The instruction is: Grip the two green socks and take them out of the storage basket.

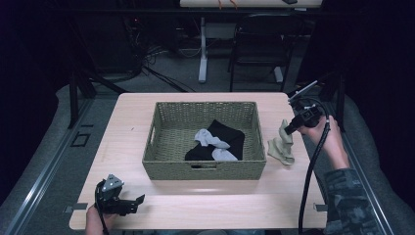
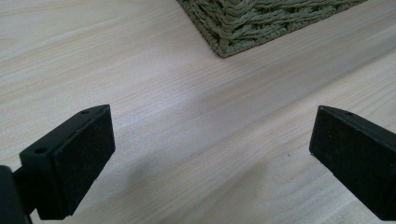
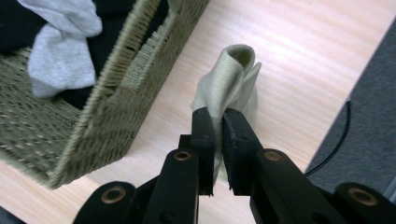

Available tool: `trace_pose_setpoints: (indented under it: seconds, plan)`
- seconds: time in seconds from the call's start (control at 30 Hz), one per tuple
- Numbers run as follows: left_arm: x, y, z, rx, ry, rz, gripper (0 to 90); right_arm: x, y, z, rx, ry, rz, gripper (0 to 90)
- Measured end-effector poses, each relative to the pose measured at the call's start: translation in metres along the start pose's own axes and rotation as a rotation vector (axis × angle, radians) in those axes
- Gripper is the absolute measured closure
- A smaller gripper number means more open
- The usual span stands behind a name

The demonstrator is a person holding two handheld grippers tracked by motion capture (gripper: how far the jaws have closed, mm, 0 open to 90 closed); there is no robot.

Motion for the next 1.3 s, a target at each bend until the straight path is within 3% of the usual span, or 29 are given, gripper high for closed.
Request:
trace_pose_setpoints:
  seconds: [0.53, 0.7, 0.83, 0.97, 1.0, 1.3]
  plan:
    - [0.0, 0.0, 0.0, 0.0, 0.001, -0.001, 0.1, -0.059, 0.004, -0.016, -0.065, -0.017, 0.044, 82.5]
    - [0.0, 0.0, 0.0, -0.001, 0.0, -0.002, 0.1, -0.079, 0.006, -0.022, -0.066, -0.05, 0.056, 80.2]
    - [0.0, 0.0, 0.0, 0.005, 0.001, 0.0, 0.1, -0.088, 0.004, -0.025, -0.06, -0.048, 0.063, 70.7]
    - [0.0, 0.0, 0.0, 0.004, 0.001, 0.0, 0.1, -0.081, 0.002, -0.022, -0.044, -0.009, 0.036, 56.9]
    - [0.0, 0.0, 0.0, 0.004, 0.001, 0.0, 0.1, -0.071, 0.001, -0.021, -0.026, 0.009, 0.024, 49.4]
    - [0.0, 0.0, 0.0, 0.001, 0.004, -0.003, 0.1, -0.038, -0.009, -0.026, 0.02, 0.084, 0.0, 30.8]
Point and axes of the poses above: each handheld gripper's, and its own axes: x roughly backward along the jaws, z roughly out of its top, y roughly to its right, the point moved 7 cm from there along -x, roughly forward along the jaws, and after that the axes turned 8 degrees about y, right-handed, at the moved point
